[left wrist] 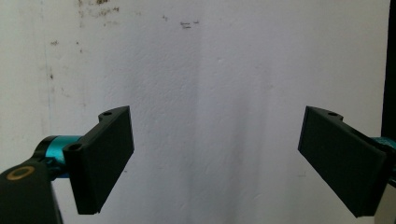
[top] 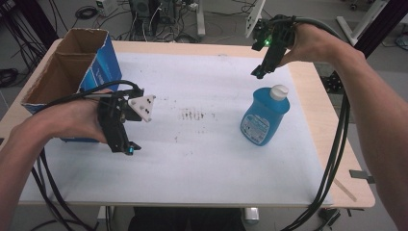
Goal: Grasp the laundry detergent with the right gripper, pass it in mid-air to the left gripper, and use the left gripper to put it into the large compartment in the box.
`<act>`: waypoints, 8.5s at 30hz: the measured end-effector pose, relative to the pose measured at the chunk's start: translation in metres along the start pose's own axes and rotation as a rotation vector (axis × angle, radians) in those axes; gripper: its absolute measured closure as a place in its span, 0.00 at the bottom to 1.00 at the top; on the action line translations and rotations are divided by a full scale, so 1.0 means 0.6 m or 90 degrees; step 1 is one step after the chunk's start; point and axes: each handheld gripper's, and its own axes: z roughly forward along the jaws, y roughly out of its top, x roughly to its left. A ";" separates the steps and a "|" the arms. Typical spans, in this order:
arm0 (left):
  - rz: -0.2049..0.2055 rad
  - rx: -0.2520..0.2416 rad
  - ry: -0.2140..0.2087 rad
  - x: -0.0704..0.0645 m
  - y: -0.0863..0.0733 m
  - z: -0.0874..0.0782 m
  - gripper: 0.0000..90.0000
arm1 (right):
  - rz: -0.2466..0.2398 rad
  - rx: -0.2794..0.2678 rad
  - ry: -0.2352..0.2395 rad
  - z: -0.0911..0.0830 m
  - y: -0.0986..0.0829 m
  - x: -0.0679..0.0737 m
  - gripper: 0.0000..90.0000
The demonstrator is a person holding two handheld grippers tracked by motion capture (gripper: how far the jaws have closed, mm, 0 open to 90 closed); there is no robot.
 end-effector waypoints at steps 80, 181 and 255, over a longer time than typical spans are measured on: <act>0.002 -0.019 0.015 -0.003 0.008 -0.008 0.12 | 0.365 -0.213 -0.106 0.002 -0.155 0.290 0.13; -0.006 -0.023 0.014 -0.004 0.001 -0.005 0.12 | 0.486 -0.344 -0.184 0.086 -0.150 0.299 0.37; -0.049 -0.093 0.004 0.049 0.097 -0.159 0.12 | 0.070 -0.382 0.081 0.036 0.052 0.243 0.52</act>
